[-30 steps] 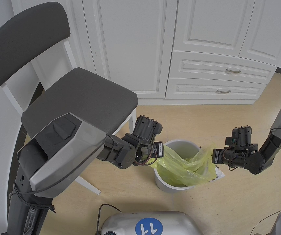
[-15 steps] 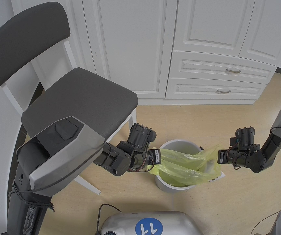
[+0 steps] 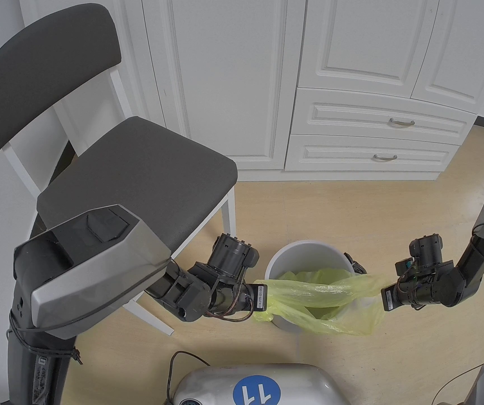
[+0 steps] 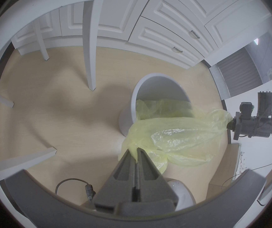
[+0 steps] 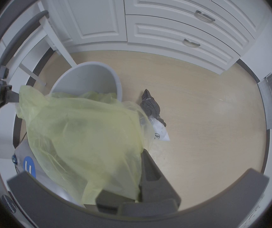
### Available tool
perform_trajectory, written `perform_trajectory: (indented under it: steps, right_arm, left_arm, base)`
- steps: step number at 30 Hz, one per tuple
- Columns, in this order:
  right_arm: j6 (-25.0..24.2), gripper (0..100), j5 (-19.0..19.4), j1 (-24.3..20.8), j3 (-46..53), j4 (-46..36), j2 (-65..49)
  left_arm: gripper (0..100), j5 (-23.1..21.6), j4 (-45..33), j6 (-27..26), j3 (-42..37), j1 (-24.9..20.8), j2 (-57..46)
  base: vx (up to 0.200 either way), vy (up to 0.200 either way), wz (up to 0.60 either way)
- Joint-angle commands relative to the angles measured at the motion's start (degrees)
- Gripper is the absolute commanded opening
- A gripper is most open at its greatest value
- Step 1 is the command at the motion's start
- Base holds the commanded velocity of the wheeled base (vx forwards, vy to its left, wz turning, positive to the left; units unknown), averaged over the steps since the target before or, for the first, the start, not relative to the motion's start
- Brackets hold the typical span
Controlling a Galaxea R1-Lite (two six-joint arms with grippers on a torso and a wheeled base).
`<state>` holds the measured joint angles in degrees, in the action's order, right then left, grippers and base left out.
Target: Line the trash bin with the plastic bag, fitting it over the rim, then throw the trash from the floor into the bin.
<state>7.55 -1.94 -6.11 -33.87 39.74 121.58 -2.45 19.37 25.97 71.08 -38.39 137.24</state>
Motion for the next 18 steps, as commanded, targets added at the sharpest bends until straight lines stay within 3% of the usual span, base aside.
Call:
perform_trajectory:
  steps: [1, 8, 13, 18]
  right_arm:
    - [0.36, 0, -0.17, -0.4, 0.38, -0.1, 0.15]
    - [1.33, 0, -0.52, -1.8, 2.4, -0.37, 0.06]
    - [7.04, 0, 0.09, 2.15, 3.89, -4.41, -7.41]
    - [8.45, 0, 0.18, 3.91, 3.1, -8.72, -10.13]
  left_arm:
    - [0, -0.19, 2.95, -0.04, -1.74, 0.24, -0.4]
    - [0, -0.1, 4.27, -0.21, -3.5, 0.16, -1.36]
    - [0, -0.27, 3.48, -0.13, -6.66, 1.12, -7.52]
    - [0, -0.63, 3.92, -0.3, -10.7, 1.03, -10.24]
  base:
    - [0.0, 0.0, 0.0]
    - [0.0, 0.0, 0.0]
    - [0.0, 0.0, 0.0]
    - [0.0, 0.0, 0.0]
